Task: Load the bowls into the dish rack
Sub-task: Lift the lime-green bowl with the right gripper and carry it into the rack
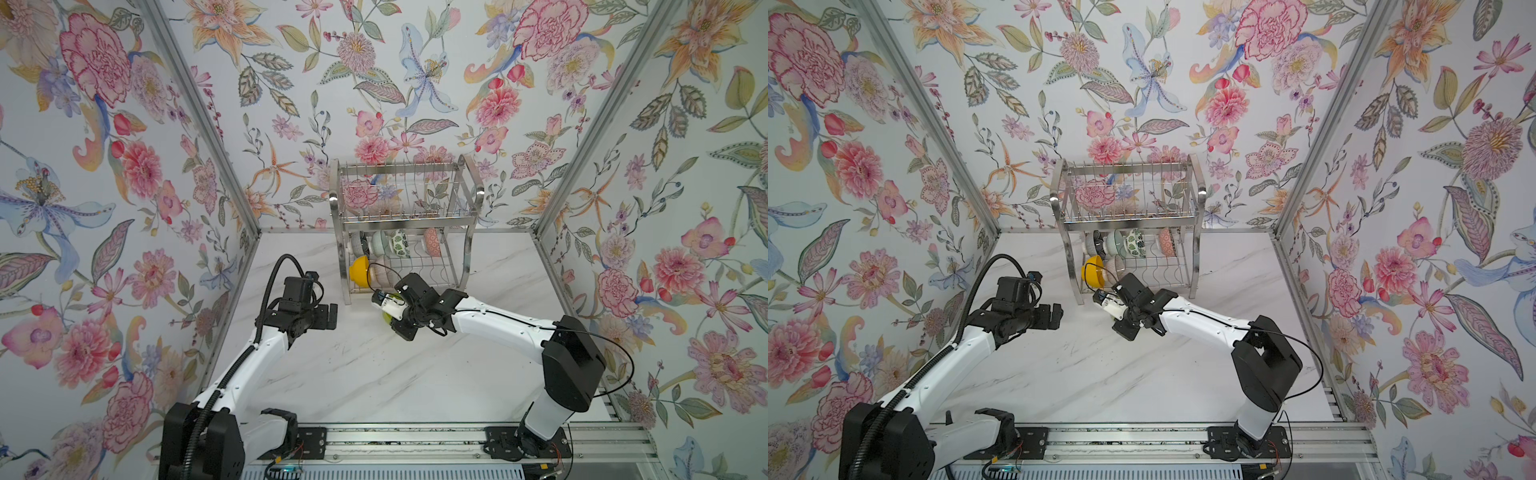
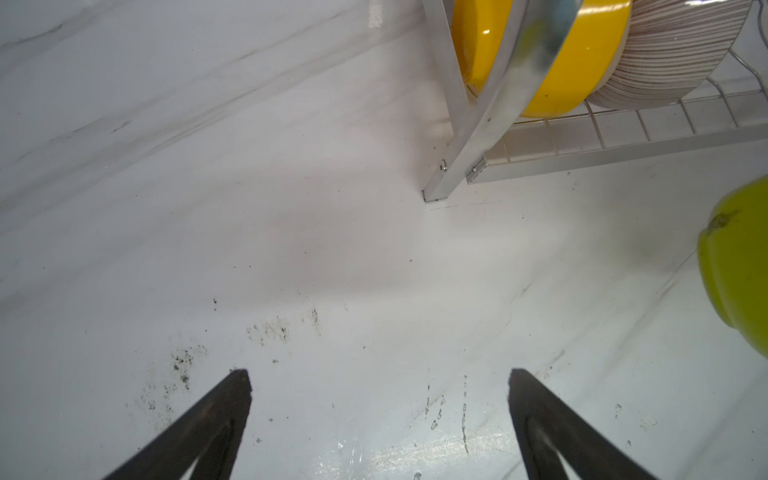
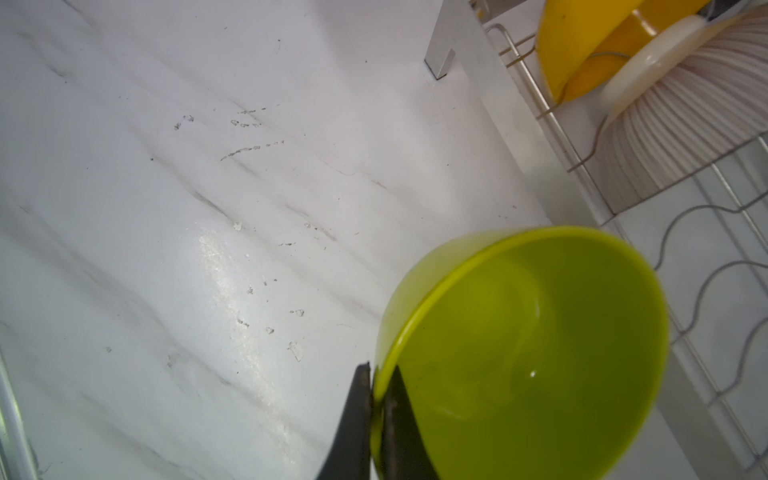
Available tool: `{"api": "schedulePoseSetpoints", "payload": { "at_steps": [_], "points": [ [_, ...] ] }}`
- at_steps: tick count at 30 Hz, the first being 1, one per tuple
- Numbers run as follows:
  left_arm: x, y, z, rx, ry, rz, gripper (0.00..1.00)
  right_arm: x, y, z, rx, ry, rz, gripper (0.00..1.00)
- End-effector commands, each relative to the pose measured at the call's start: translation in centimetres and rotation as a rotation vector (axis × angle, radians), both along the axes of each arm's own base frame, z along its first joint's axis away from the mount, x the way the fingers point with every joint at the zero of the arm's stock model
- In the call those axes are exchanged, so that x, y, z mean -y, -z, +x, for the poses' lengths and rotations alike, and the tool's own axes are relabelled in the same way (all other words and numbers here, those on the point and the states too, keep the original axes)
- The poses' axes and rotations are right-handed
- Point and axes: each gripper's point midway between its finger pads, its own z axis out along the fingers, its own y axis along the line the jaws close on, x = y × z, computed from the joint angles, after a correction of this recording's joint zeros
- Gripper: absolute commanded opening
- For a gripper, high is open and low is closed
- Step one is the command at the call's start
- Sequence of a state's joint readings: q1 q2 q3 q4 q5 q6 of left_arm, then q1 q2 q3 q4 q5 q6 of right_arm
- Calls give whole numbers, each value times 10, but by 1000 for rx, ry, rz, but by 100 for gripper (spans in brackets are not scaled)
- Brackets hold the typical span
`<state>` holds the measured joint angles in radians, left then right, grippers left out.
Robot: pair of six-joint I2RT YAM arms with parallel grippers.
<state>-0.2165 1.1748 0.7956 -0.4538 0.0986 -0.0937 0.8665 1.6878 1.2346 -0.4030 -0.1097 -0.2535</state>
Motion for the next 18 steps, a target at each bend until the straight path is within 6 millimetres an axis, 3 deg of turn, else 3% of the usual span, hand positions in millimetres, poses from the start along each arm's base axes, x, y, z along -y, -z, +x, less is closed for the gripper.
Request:
{"api": "schedulePoseSetpoints", "payload": {
  "at_steps": [1, 14, 18],
  "points": [
    [5, -10, 1, 28, 30, -8, 99, -7, -33, 19, 73, 65, 183, 3],
    [8, -11, 1, 32, 43, -24, 99, 6, -80, 66, 234, 257, 501, 3],
    [9, -11, 1, 32, 44, -28, 99, 8, -85, 79, 246, 306, 563, 2]
  ]
}}
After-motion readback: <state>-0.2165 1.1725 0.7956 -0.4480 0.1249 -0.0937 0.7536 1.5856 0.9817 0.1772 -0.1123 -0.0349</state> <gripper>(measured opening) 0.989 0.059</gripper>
